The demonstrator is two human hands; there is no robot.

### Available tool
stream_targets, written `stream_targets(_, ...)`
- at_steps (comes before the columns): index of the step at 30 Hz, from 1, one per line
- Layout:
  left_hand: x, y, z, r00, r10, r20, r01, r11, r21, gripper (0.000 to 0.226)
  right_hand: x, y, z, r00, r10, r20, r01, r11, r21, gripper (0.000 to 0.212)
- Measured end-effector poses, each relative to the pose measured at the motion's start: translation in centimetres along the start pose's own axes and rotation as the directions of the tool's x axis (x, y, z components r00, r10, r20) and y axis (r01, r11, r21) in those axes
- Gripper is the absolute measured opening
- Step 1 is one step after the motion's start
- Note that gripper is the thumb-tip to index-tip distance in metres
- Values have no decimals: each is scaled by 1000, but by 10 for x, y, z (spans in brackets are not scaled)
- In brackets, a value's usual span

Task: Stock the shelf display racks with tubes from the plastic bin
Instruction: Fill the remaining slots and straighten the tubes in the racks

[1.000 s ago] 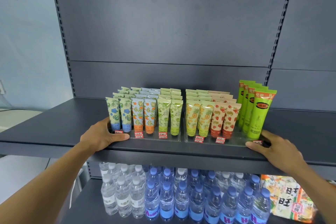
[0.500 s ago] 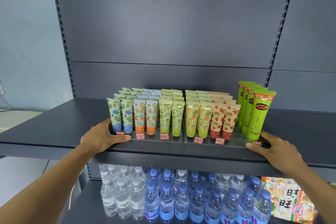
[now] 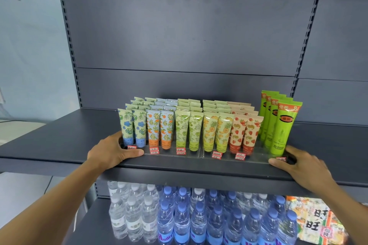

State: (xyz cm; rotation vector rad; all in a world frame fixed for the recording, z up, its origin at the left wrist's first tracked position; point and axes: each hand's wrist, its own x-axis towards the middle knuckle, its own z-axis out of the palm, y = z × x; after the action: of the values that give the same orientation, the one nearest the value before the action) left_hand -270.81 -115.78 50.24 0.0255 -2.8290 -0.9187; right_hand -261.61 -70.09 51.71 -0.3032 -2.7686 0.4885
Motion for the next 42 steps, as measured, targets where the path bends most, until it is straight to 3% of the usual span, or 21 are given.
stream_targets(4, 0, 0, 0, 1000, 5, 13, -5, 1000, -8, 113, 1, 1, 1, 1000, 6, 8, -7, 1000, 12, 67)
stream_targets(7, 0, -1, 0, 1000, 8, 12, -8, 1000, -4, 114, 3, 4, 2, 1000, -1, 14, 1, 1000, 15, 53)
stream_targets(20, -7, 5, 0, 1000, -17, -13, 17, 999, 37, 111, 1, 2, 3, 1000, 0, 1, 0, 1000, -10, 55)
stream_targets(25, -14, 3, 2, 995, 7, -101, -3, 999, 39, 88, -2, 9, 6, 998, -23, -61, 27, 997, 72, 94)
stream_targets(35, -16, 7, 3, 992, -14, -128, 21, 998, 51, 87, 5, 16, 10, 998, -9, -60, 13, 997, 71, 42)
stream_targets(42, -22, 11, 4, 992, -42, -121, 53, 995, 87, 90, 6, 18, 13, 995, -50, -81, 49, 999, -9, 42)
